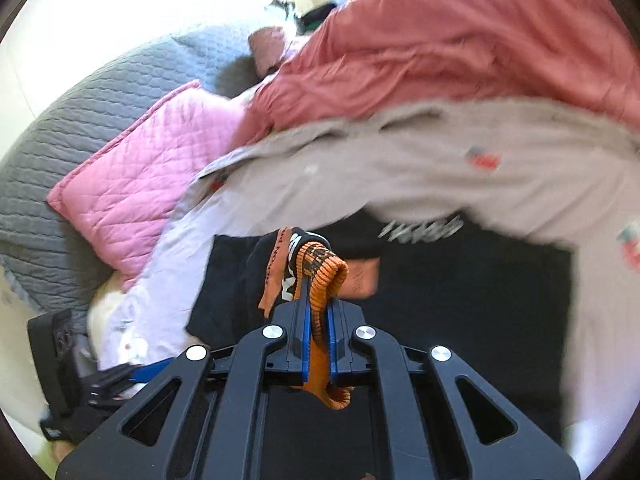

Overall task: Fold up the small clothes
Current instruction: 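Grasp the folded orange cuff with the right tool and straighten it on the body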

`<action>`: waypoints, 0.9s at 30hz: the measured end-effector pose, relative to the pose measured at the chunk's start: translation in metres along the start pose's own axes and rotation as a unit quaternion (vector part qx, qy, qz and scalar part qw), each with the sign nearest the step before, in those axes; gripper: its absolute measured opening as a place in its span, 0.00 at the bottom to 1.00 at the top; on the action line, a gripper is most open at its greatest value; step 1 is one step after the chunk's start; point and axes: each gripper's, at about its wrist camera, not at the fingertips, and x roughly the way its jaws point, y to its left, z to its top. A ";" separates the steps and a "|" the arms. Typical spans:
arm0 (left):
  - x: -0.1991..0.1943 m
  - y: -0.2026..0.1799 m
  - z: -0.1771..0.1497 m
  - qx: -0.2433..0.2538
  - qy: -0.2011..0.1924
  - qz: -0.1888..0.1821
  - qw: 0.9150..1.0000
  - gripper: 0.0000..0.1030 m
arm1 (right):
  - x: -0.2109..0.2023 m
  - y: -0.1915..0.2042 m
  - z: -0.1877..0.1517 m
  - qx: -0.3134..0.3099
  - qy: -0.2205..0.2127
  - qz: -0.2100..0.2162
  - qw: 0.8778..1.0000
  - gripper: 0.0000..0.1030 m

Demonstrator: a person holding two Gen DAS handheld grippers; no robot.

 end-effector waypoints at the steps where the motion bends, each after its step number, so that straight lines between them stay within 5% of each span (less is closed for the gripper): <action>1: 0.000 -0.001 0.000 0.000 0.000 0.000 1.000 0.48 | -0.004 -0.008 0.003 -0.003 -0.002 -0.018 1.000 0.05; 6: 0.006 -0.015 -0.002 0.014 0.008 0.005 1.000 0.48 | -0.007 -0.066 -0.001 0.012 0.023 -0.096 0.995 0.05; 14: 0.028 -0.050 0.011 0.050 0.024 0.016 0.998 0.48 | 0.030 -0.112 -0.048 0.037 0.061 -0.134 0.988 0.05; 27: 0.080 -0.074 0.054 0.077 0.029 0.078 0.994 0.49 | 0.031 -0.116 -0.046 0.012 0.024 -0.130 0.991 0.05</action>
